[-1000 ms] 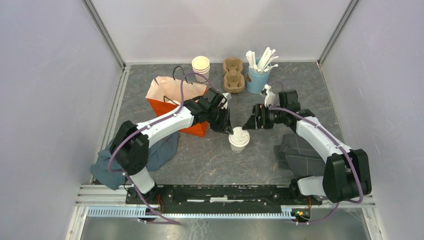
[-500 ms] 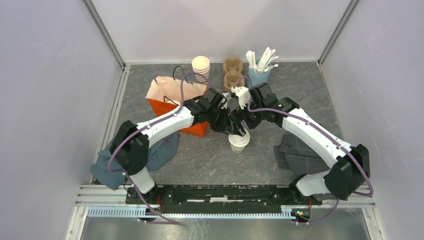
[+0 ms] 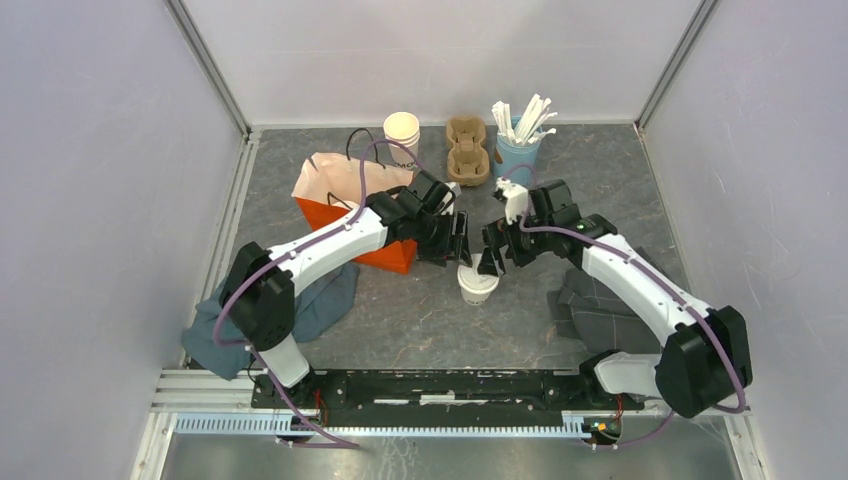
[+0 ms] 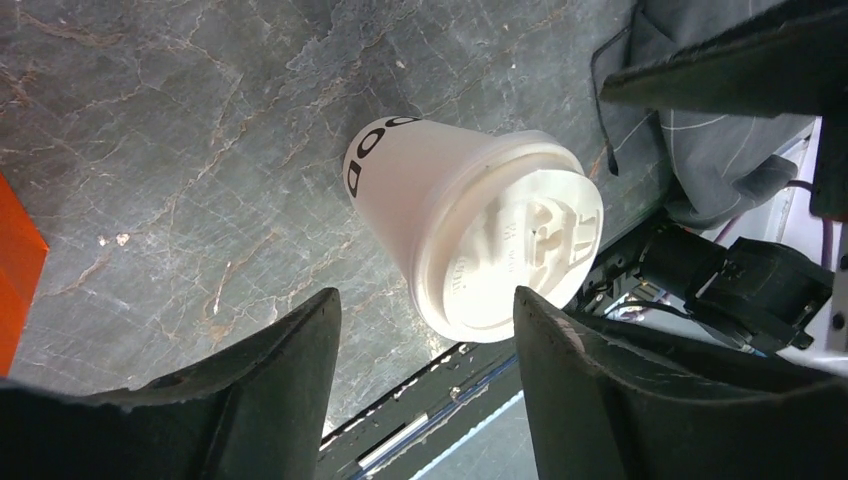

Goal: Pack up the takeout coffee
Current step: Close the cup lid on the coffee cup.

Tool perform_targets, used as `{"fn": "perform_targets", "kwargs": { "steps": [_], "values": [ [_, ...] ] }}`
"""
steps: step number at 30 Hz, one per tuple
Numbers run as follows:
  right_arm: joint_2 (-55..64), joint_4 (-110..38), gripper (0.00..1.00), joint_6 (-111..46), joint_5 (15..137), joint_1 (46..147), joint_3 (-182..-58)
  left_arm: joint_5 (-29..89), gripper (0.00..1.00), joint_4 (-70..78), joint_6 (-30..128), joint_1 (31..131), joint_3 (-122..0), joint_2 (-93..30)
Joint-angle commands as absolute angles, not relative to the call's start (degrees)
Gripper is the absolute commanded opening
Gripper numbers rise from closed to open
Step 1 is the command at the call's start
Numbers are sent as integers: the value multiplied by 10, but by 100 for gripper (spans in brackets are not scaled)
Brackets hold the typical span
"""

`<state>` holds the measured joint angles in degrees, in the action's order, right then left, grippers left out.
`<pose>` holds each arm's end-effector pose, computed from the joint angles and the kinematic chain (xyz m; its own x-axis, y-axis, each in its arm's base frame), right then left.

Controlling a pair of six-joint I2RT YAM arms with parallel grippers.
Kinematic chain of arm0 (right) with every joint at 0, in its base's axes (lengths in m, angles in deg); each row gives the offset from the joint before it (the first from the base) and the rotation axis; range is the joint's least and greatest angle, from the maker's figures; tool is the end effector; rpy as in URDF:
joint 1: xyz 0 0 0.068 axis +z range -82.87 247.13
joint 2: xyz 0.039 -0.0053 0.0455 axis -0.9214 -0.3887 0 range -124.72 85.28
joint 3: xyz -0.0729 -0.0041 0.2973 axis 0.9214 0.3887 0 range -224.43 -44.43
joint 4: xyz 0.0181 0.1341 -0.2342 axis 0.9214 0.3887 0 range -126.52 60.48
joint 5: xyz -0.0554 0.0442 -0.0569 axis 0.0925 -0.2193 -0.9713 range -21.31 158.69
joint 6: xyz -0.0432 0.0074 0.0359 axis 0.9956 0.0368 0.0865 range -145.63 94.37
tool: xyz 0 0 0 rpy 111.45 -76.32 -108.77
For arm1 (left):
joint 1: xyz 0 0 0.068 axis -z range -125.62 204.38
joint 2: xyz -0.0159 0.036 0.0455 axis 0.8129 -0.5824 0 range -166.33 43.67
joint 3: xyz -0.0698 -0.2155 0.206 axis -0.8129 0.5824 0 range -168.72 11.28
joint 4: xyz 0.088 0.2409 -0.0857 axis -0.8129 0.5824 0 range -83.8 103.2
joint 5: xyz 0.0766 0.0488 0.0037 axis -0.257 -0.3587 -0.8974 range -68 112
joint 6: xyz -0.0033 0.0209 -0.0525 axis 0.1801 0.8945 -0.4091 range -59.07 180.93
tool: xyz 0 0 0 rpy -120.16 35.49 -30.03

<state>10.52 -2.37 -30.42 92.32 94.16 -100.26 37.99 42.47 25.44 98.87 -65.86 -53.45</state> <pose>0.2316 0.1361 0.2872 -0.7624 -0.3030 -0.5717 -0.5691 0.7346 0.3695 0.2628 -0.2733 0.2858 -0.9374 0.1387 -0.3195 0.2932 0.8092 -0.5091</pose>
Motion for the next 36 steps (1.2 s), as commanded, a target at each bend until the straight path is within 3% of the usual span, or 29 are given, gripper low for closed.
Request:
{"fn": "perform_targets", "kwargs": {
  "steps": [1,3,9,15,19,29,36],
  "values": [
    [144,-108,98,-356,1038,890,-973,380,71,436,253,991,-675,-498],
    [148,-125,98,-367,1062,877,-957,393,71,425,247,991,-660,-487],
    [142,-180,96,-405,1095,848,-919,413,58,415,238,991,-629,-488],
    [135,-251,81,-444,1127,839,-860,432,56,394,238,994,-609,-500],
    [129,-285,73,-453,1134,832,-825,417,47,398,245,994,-587,-507],
    [91,-335,70,-435,1106,818,-741,331,40,400,270,994,-512,-542],
    [91,-275,72,-399,1093,817,-756,330,37,405,280,996,-514,-548]
  ]
}}
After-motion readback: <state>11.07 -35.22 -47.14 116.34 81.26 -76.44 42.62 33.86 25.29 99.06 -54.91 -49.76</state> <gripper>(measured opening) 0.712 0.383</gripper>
